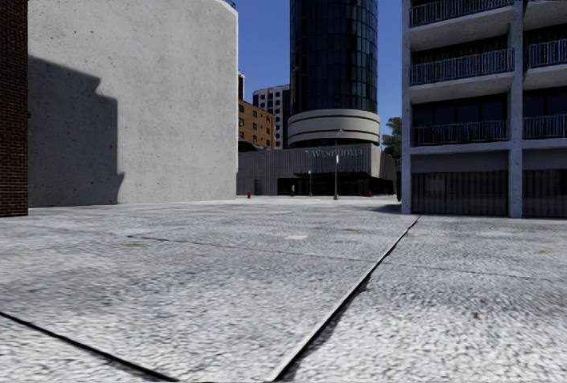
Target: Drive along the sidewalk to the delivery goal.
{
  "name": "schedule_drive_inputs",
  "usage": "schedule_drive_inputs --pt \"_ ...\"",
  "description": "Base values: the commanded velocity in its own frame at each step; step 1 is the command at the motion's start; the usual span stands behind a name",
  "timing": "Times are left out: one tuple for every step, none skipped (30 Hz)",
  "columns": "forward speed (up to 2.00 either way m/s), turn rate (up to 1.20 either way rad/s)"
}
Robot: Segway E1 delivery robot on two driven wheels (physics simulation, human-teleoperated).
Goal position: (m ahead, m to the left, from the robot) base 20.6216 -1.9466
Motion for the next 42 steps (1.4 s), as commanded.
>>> schedule_drive_inputs --pt "2.0 0.0" --pt "2.0 0.0" --pt "2.0 0.0" --pt "2.0 0.0" --pt "2.0 0.0" --pt "2.0 0.0" --pt "2.0 0.0" --pt "2.0 0.0" --pt "2.0 0.0" --pt "2.0 0.0" --pt "2.0 0.0" --pt "2.0 0.0" --pt "2.0 0.0" --pt "2.0 0.0" --pt "2.0 0.0" --pt "2.0 0.0" --pt "2.0 0.0" --pt "2.0 0.0" --pt "2.0 0.0" --pt "2.0 0.0" --pt "2.0 0.0" --pt "2.0 0.0" --pt "2.0 0.0" --pt "2.0 0.0" --pt "2.0 0.0" --pt "2.0 0.0" --pt "2.0 0.0" --pt "2.0 0.0" --pt "2.0 0.0" --pt "2.0 0.0" --pt "2.0 0.0" --pt "2.0 0.0" --pt "2.0 0.0" --pt "2.0 0.0" --pt "2.0 0.0" --pt "2.0 0.0" --pt "2.0 0.0" --pt "2.0 0.0" --pt "2.0 0.0" --pt "2.0 0.0" --pt "2.0 0.0" --pt "2.0 0.0"
